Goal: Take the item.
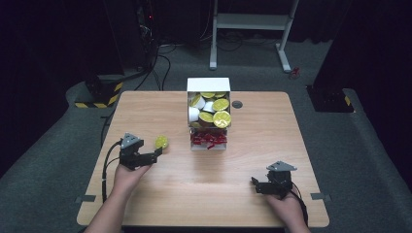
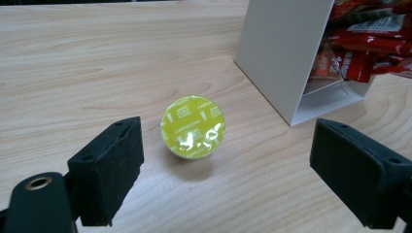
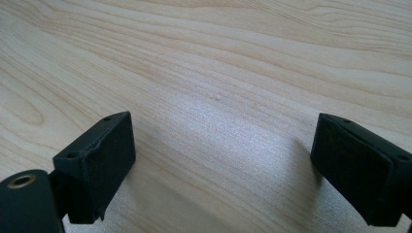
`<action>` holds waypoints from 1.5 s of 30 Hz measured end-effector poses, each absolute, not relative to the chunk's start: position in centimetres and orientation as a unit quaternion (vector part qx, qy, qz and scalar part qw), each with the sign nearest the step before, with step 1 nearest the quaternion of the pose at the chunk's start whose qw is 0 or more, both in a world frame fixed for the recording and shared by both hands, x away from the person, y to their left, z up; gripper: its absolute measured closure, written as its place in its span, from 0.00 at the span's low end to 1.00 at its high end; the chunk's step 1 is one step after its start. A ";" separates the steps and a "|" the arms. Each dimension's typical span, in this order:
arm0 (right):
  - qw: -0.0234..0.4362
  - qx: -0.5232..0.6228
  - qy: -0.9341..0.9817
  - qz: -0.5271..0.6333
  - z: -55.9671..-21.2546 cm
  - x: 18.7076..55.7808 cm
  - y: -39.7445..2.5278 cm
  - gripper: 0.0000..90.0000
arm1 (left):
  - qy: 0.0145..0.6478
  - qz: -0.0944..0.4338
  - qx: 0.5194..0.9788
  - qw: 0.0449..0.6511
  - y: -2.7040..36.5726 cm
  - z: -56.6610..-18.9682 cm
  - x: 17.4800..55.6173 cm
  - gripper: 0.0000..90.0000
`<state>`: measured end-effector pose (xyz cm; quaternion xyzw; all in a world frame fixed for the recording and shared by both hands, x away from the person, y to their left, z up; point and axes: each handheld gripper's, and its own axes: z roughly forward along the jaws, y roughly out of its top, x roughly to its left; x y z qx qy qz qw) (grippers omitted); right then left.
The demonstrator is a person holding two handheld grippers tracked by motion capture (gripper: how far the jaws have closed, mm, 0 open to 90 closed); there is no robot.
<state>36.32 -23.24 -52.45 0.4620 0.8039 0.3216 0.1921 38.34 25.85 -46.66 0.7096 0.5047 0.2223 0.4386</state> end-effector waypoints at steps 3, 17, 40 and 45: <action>0.192 0.462 0.804 0.322 -52.5 36.3 -23.2 0.10 | 0.501 0.220 0.715 0.435 26.5 -46.9 37.6 0.15; 0.192 0.462 0.804 0.322 -52.4 36.3 -23.2 0.10 | 0.522 0.207 0.727 0.395 29.7 -50.6 33.4 0.16; 0.198 0.474 0.797 0.318 -52.4 36.5 -22.8 0.09 | 0.539 0.237 0.742 0.320 29.9 -53.0 30.7 0.12; 0.198 0.466 0.800 0.323 -52.4 36.8 -22.3 0.12 | 0.538 0.237 0.743 0.321 29.9 -53.0 30.7 0.12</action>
